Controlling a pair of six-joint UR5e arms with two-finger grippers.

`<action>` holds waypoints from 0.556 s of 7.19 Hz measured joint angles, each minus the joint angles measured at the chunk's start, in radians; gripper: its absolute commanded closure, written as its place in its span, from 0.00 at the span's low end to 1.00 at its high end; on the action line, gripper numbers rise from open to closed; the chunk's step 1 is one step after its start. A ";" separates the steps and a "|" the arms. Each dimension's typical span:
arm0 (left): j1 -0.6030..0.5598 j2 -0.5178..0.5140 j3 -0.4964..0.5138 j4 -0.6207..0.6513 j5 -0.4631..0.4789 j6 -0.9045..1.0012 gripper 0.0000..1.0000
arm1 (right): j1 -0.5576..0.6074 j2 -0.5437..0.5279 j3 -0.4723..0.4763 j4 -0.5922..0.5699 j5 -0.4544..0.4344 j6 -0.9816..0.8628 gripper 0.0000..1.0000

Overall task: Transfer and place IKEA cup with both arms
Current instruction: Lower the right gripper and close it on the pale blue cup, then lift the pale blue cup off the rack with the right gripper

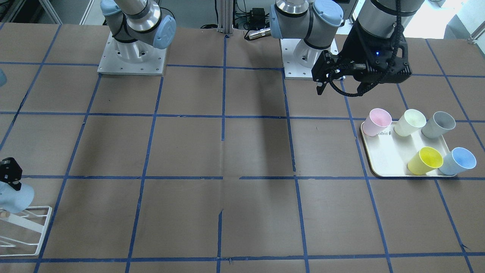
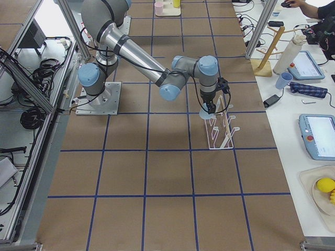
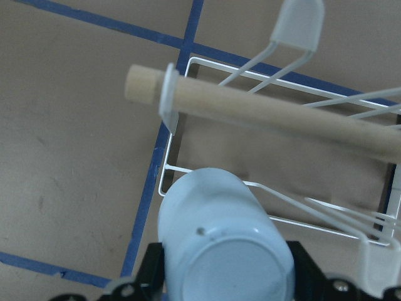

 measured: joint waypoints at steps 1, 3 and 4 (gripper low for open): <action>0.000 0.001 0.000 0.000 0.000 0.000 0.00 | 0.000 -0.003 -0.001 0.001 -0.002 -0.001 0.94; 0.000 0.002 0.000 0.000 -0.006 0.000 0.00 | 0.000 -0.028 -0.005 0.014 -0.007 0.000 0.95; 0.001 0.002 0.001 0.000 -0.008 -0.002 0.00 | 0.000 -0.049 -0.006 0.022 -0.014 -0.002 0.95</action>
